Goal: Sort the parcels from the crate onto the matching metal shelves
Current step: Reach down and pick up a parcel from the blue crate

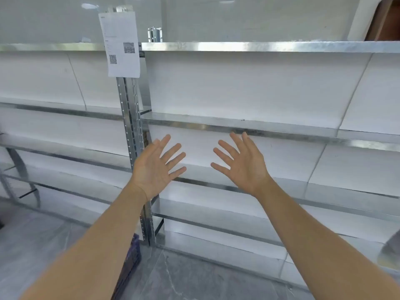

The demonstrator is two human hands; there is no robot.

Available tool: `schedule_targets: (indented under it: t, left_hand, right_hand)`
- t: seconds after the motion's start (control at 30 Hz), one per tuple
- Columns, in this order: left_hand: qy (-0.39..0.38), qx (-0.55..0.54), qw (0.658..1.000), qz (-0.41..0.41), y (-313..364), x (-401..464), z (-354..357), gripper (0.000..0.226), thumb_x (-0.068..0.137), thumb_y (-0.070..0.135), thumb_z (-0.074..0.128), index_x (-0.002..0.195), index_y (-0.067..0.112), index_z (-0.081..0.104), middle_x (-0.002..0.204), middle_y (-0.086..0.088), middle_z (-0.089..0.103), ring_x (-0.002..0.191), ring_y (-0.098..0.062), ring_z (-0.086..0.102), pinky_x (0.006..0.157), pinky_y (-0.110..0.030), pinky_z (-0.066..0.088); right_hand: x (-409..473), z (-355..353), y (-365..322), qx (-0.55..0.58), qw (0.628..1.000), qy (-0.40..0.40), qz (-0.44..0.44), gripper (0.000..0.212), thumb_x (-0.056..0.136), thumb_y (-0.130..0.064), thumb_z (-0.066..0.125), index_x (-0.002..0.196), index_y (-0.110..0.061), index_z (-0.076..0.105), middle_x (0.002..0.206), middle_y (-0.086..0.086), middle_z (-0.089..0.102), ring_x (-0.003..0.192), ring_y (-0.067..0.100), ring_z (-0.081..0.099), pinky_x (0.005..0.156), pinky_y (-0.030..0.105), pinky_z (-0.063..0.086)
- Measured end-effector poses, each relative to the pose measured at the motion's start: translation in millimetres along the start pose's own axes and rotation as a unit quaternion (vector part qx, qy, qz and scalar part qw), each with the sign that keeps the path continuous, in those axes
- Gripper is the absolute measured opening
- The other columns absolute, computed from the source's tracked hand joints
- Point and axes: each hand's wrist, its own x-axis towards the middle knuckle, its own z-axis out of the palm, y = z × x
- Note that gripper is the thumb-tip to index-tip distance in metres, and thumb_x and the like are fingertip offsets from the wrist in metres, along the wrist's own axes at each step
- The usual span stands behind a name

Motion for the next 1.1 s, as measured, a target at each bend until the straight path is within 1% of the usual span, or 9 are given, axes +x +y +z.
schedule_targets:
  t: [0.13,0.2,0.33,0.5,0.57,0.7,0.8,0.93,1.1]
  left_hand:
    - [0.042,0.007,0.999,0.002,4.0,-12.2,-39.9,0.059,0.093,0.054,0.057,0.148,0.034,0.056,0.153,-0.005,0.059,0.139,-0.03,0.057,0.115,-0.057,0.043]
    - [0.07,0.005,0.998,0.0,4.1,-17.2,-62.7,0.062,0.09,0.056,0.06,0.148,0.034,0.057,0.151,-0.004,0.061,0.139,-0.029,0.057,0.117,-0.057,0.042]
    - [0.108,0.014,0.994,0.0,5.4,-28.0,-102.1,0.055,0.097,0.058,0.053,0.146,0.033,0.06,0.149,-0.004,0.062,0.138,-0.03,0.058,0.117,-0.058,0.04]
    - [0.174,0.004,0.985,-0.006,5.4,-34.3,-147.7,0.058,0.096,0.058,0.053,0.147,0.031,0.059,0.15,-0.006,0.061,0.137,-0.031,0.058,0.106,-0.053,0.051]
    - [0.198,0.007,0.98,-0.005,3.7,-31.9,-164.3,0.059,0.096,0.058,0.052,0.148,0.031,0.057,0.151,-0.006,0.06,0.137,-0.03,0.058,0.103,-0.052,0.052]
    - [0.241,0.025,0.97,-0.003,-2.9,-17.0,-197.2,0.057,0.097,0.06,0.05,0.147,0.033,0.058,0.151,-0.005,0.06,0.139,-0.031,0.056,0.114,-0.054,0.044]
    - [0.279,0.033,0.96,0.006,-7.6,3.1,-222.1,0.056,0.096,0.061,0.05,0.143,0.033,0.062,0.15,-0.006,0.061,0.137,-0.032,0.057,0.12,-0.059,0.036]
    - [0.333,0.025,0.942,0.025,-13.0,36.6,-248.6,0.058,0.099,0.062,0.044,0.148,0.034,0.057,0.151,-0.007,0.059,0.139,-0.033,0.054,0.119,-0.059,0.035]
    - [0.407,-0.004,0.912,0.05,-19.4,72.4,-267.5,0.054,0.099,0.063,0.042,0.143,0.036,0.058,0.15,-0.008,0.06,0.137,-0.033,0.057,0.112,-0.055,0.043]
  right_hand:
    - [16.5,10.5,33.4,-0.021,1.0,0.004,0.021,0.052,0.103,-0.045,0.054,0.153,-0.033,0.05,0.153,0.007,0.057,0.138,0.031,0.058,0.114,0.061,0.045]
    - [26.4,19.4,53.8,-0.01,0.999,0.007,0.035,0.049,0.105,-0.04,0.05,0.154,-0.033,0.05,0.153,0.007,0.056,0.139,0.032,0.057,0.115,0.061,0.045]
    - [44.7,39.9,96.2,-0.012,0.998,-0.005,0.067,0.049,0.106,-0.037,0.046,0.154,-0.032,0.049,0.153,0.008,0.055,0.14,0.033,0.056,0.115,0.06,0.045]
    - [77.3,56.5,146.3,-0.027,0.993,-0.028,0.115,0.048,0.106,-0.037,0.045,0.154,-0.032,0.049,0.153,0.008,0.055,0.139,0.031,0.056,0.116,0.061,0.043]
    - [95.7,60.7,163.4,-0.026,0.99,-0.031,0.133,0.048,0.106,-0.037,0.046,0.153,-0.032,0.05,0.152,0.008,0.057,0.137,0.03,0.058,0.115,0.06,0.045]
    - [140.9,65.3,196.4,-0.041,0.983,-0.064,0.17,0.05,0.106,-0.041,0.044,0.155,-0.031,0.048,0.154,0.007,0.055,0.137,0.029,0.058,0.106,0.053,0.053]
    - [185.8,65.4,219.3,-0.054,0.974,-0.097,0.198,0.055,0.108,-0.051,0.037,0.159,-0.031,0.042,0.157,0.007,0.053,0.14,0.029,0.055,0.111,0.055,0.049]
    - [252.1,63.1,245.5,-0.06,0.959,-0.138,0.238,0.061,0.106,-0.062,0.031,0.159,-0.033,0.039,0.161,0.008,0.049,0.145,0.03,0.049,0.12,0.059,0.039]
    - [325.2,61.9,271.6,-0.059,0.938,-0.179,0.291,0.063,0.105,-0.066,0.028,0.158,-0.034,0.042,0.16,0.008,0.05,0.144,0.029,0.05,0.12,0.059,0.038]
